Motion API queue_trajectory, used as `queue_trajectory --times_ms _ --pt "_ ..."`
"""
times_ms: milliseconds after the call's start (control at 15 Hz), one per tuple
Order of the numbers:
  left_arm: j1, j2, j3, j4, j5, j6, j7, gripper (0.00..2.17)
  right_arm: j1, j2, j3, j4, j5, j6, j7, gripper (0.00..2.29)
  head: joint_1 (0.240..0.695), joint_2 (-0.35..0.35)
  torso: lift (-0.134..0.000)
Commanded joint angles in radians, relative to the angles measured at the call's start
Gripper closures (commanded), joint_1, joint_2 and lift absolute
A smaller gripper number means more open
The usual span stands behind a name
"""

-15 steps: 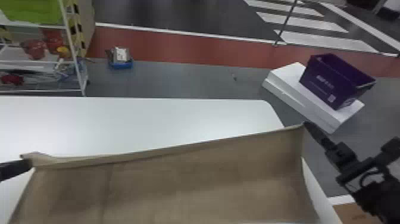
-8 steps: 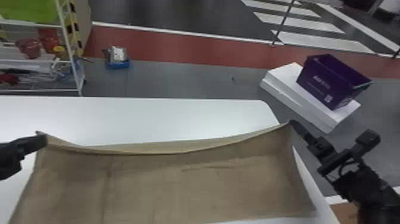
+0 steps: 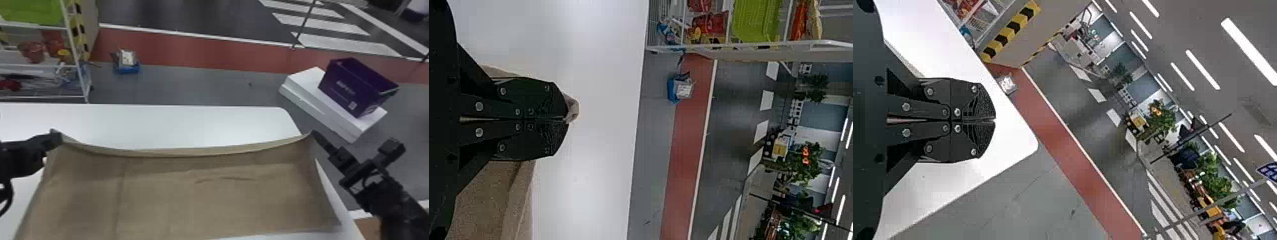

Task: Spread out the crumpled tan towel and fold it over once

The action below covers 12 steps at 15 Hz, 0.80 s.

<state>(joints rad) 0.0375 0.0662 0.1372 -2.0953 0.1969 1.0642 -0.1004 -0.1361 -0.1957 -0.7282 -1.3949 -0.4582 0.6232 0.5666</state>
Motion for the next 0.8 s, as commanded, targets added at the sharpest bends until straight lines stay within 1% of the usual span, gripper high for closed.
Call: queue_trajectory --times_ms 0,200,467,533,600,667,733 --pt "-0.002 0.001 0.012 0.006 -0.001 -0.010 0.008 1.35 -0.008 -0.008 0.001 0.022 0.016 -0.016 -0.014 1.77 0.695 -0.267 -0.124" --pt "-0.002 0.004 0.015 0.006 -0.001 -0.016 0.019 1.35 -0.019 -0.008 0.020 0.042 0.029 -0.053 -0.042 1.77 0.695 -0.267 -0.124" --pt "-0.004 0.004 0.001 0.035 -0.004 -0.019 0.019 1.35 -0.030 -0.010 0.075 0.065 0.053 -0.090 -0.053 1.75 0.695 -0.256 -0.124" --pt "-0.013 0.003 -0.008 0.057 -0.004 -0.031 0.022 1.34 -0.036 -0.007 0.084 0.071 0.053 -0.093 -0.053 1.58 0.695 -0.254 -0.124" --pt "-0.019 0.000 -0.018 0.075 -0.004 -0.040 0.022 1.20 -0.034 -0.002 0.096 0.071 0.056 -0.115 -0.053 1.23 0.695 -0.251 -0.124" --pt "-0.021 0.000 -0.030 0.089 -0.004 -0.065 0.031 0.70 -0.028 -0.001 0.107 0.071 0.061 -0.130 -0.053 0.95 0.695 -0.248 -0.124" --pt "-0.021 -0.002 -0.039 0.098 -0.007 -0.098 0.036 0.24 -0.020 0.001 0.110 0.062 0.066 -0.133 -0.060 0.41 0.695 -0.244 -0.124"
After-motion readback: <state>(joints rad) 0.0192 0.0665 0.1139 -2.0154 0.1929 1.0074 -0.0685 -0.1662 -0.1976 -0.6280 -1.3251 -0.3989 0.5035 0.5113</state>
